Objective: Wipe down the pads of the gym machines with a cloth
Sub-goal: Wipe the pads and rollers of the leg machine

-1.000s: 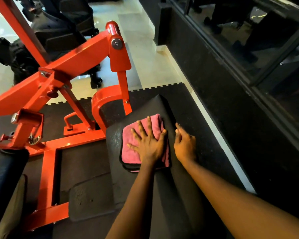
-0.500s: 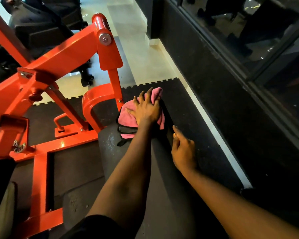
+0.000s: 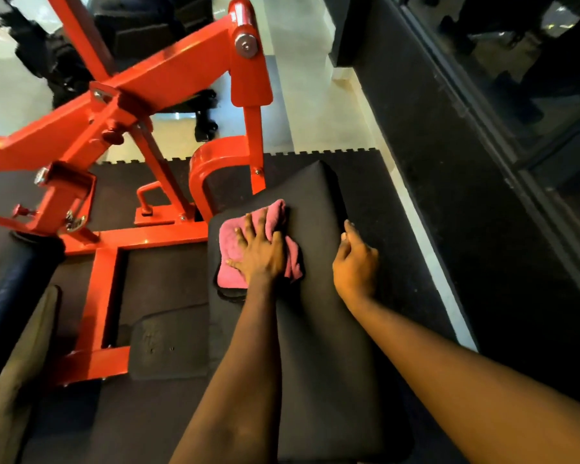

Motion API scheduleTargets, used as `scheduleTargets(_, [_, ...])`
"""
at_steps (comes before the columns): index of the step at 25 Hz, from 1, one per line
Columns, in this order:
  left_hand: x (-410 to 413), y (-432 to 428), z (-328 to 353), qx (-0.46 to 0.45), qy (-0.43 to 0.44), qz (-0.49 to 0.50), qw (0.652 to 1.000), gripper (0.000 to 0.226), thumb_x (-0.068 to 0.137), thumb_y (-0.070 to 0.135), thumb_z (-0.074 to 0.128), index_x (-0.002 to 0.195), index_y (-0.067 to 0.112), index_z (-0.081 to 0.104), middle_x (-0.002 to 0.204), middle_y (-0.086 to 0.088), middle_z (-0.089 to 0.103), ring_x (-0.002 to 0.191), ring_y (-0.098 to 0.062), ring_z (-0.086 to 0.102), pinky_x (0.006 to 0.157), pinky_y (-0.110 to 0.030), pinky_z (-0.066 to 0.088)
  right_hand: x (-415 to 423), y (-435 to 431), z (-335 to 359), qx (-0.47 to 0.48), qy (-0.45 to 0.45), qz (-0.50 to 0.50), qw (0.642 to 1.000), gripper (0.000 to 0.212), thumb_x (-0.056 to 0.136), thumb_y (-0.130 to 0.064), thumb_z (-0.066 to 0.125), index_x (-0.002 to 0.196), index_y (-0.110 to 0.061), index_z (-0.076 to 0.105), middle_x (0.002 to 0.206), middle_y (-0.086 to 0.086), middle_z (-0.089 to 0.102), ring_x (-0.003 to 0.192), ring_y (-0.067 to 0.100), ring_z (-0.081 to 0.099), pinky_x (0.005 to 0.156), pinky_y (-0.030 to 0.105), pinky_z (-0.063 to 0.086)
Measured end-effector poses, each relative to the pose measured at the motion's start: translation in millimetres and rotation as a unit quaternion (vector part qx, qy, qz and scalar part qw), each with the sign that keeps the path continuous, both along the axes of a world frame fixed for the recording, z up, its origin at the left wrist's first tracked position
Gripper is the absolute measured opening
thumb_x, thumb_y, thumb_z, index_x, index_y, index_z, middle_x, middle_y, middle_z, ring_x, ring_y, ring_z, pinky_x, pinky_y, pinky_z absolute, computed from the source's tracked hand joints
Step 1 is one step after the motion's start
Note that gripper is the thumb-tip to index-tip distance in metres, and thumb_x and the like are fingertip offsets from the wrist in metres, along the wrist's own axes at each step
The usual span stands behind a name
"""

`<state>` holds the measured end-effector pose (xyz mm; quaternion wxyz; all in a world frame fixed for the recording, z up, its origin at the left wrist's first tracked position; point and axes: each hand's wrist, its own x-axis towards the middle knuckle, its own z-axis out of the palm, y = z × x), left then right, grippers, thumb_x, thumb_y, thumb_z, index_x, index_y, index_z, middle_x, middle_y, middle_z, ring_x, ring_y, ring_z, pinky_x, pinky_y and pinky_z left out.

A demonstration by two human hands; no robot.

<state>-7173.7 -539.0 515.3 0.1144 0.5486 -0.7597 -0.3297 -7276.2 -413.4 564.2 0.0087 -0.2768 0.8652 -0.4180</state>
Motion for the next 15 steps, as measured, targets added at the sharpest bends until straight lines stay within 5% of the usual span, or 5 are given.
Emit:
scheduleTargets(3, [17.4,31.7,1.1,0.046,-0.034,-0.005,0.998,0.076,0.078,0.049,0.011,0.154,0.050,0.006,0.167,0.009,0.000,0.154,-0.016,-0.006,0.118,-0.064,0.010,-2.2,0.9,0.5,0.007,-0.042,0.017,0.999,0.036,0.102,-0.007,0.053,0.136,-0.006,0.063,0.126,0.026,0.067,0.112,0.043,0.065,0.095,0.036,0.044])
scheduleTargets(6, [30.5,72.2,5.8,-0.004,-0.087,-0.045,0.995,0.070,0.084,0.049,0.020,0.153,0.039,0.025,0.166,0.009,0.004,0.153,-0.019,0.000,0.120,-0.055,0.013,-6.2,1.8,2.6,-0.015,-0.098,0.029,0.995,0.036,0.104,-0.012,0.050,0.138,-0.008,0.061,0.134,0.026,0.062,0.120,0.042,0.061,0.102,0.038,0.043])
scheduleTargets(12, [52.8,165.1,66.0,0.014,0.064,0.037,0.997,0.054,0.092,0.037,0.024,0.135,0.054,0.053,0.137,0.022,0.053,0.131,-0.003,0.043,0.110,-0.026,0.030,-28.0,29.4,-5.0,-0.042,-0.239,0.187,0.952,0.042,0.106,-0.004,0.044,0.148,-0.005,0.046,0.155,0.016,0.043,0.143,0.028,0.043,0.113,0.020,0.029])
scheduleTargets(15, [37.6,171.2,109.3,-0.007,0.116,0.160,0.980,0.044,0.092,0.047,0.034,0.131,0.062,0.046,0.142,0.026,0.050,0.134,-0.009,0.045,0.115,-0.048,0.025,-36.2,67.6,-10.4,-0.041,-0.303,0.256,0.917,0.047,0.102,0.008,0.044,0.148,0.002,0.040,0.159,0.018,0.034,0.148,0.024,0.033,0.117,0.020,0.021])
